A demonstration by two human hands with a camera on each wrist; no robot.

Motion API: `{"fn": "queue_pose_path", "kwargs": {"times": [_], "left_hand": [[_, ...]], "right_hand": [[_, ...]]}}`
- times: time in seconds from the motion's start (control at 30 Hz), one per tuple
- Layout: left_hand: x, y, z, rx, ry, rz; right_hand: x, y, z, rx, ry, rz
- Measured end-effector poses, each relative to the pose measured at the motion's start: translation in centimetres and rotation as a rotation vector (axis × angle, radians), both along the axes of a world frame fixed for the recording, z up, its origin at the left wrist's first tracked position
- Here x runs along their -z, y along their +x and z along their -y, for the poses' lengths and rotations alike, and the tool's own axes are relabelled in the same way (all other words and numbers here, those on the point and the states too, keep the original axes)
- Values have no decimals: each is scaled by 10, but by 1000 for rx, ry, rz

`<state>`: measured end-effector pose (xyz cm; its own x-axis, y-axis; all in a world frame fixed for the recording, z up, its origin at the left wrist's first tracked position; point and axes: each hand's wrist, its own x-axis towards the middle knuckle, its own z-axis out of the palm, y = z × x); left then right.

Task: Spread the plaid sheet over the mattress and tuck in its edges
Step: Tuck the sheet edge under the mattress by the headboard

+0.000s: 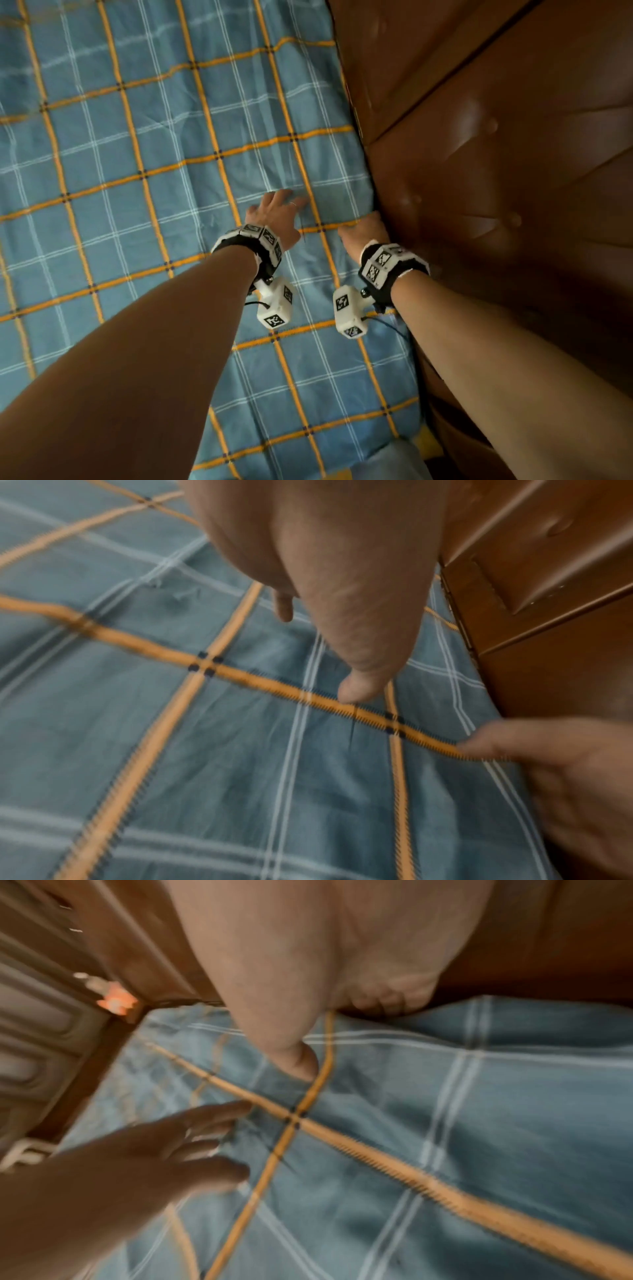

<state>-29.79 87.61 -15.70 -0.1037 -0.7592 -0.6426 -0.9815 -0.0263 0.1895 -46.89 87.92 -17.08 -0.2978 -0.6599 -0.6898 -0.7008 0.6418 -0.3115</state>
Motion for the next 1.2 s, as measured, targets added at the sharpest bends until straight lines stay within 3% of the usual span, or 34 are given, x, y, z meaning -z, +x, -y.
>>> {"fn": "queue_pose_path", "kwargs": {"times": [0.1,0.17,0.27,0.47,0.63,0.8,1.03,1.2], "left_hand": [[-10,2,14,-39,-25,4],[-9,1,19,-69,32,10],[10,4,14,-68,140,34],[26,-5,12,-47,171,6],[10,-7,3,-33,85,-45],[-20,-7,-30,-125,50,-101],[-36,-19,-112,-56,113,-82],[-24,-54,-193,119,154,-71]], "right_hand": [[-16,9,17,-213,-264,-61],[-17,16,33,-331,-266,-50],[-1,22,44,-277,-50,-28],[31,4,57,-66,200,16],[24,-4,39,-89,58,39],[-8,-7,-10,-133,-148,31],[-21,-47,-146,-59,-24,-17],[-7,-81,-261,23,17,-58]]}}
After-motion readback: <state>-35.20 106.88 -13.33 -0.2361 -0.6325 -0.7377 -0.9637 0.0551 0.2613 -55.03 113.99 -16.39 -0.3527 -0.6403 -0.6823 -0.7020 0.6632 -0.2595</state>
